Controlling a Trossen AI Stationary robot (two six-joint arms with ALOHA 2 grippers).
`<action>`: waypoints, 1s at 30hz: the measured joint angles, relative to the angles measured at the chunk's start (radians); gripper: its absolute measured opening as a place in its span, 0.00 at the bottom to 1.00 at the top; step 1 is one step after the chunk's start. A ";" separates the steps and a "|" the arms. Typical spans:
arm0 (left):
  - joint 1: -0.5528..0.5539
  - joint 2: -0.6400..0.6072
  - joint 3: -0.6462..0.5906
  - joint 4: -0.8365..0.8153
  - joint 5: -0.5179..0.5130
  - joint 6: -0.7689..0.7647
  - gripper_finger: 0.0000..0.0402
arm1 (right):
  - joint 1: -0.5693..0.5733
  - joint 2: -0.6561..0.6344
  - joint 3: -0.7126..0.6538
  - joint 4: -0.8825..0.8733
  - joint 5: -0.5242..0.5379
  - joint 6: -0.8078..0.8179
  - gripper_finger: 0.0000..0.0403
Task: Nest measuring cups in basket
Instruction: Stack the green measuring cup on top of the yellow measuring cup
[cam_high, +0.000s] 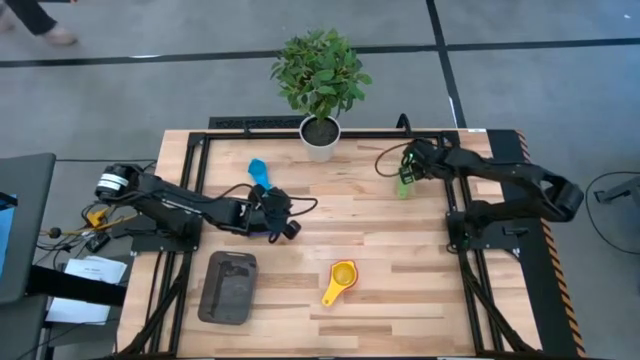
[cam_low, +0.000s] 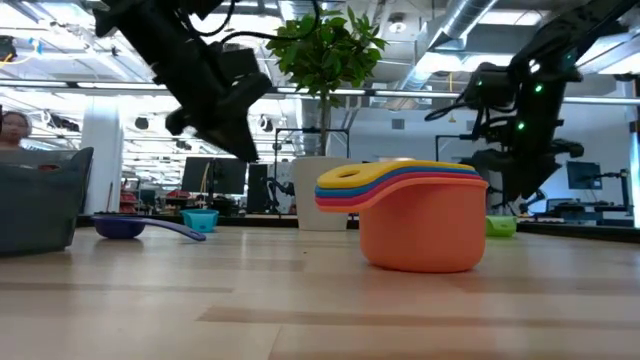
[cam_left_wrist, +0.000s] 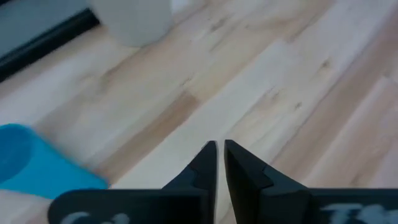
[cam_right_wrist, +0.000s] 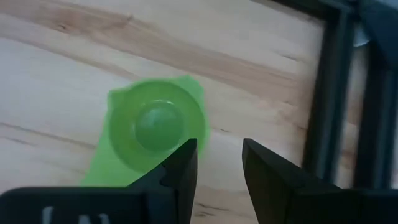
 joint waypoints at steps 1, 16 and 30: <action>-0.002 0.001 0.000 -0.015 -0.001 -0.006 0.05 | -0.018 0.014 -0.001 0.016 -0.024 -0.013 0.37; -0.027 0.006 -0.001 -0.044 0.015 -0.025 0.05 | -0.082 0.200 0.000 0.174 -0.106 -0.127 0.28; -0.030 0.006 -0.001 -0.021 0.035 -0.031 0.05 | 0.031 0.142 0.000 0.237 -0.108 -0.002 0.03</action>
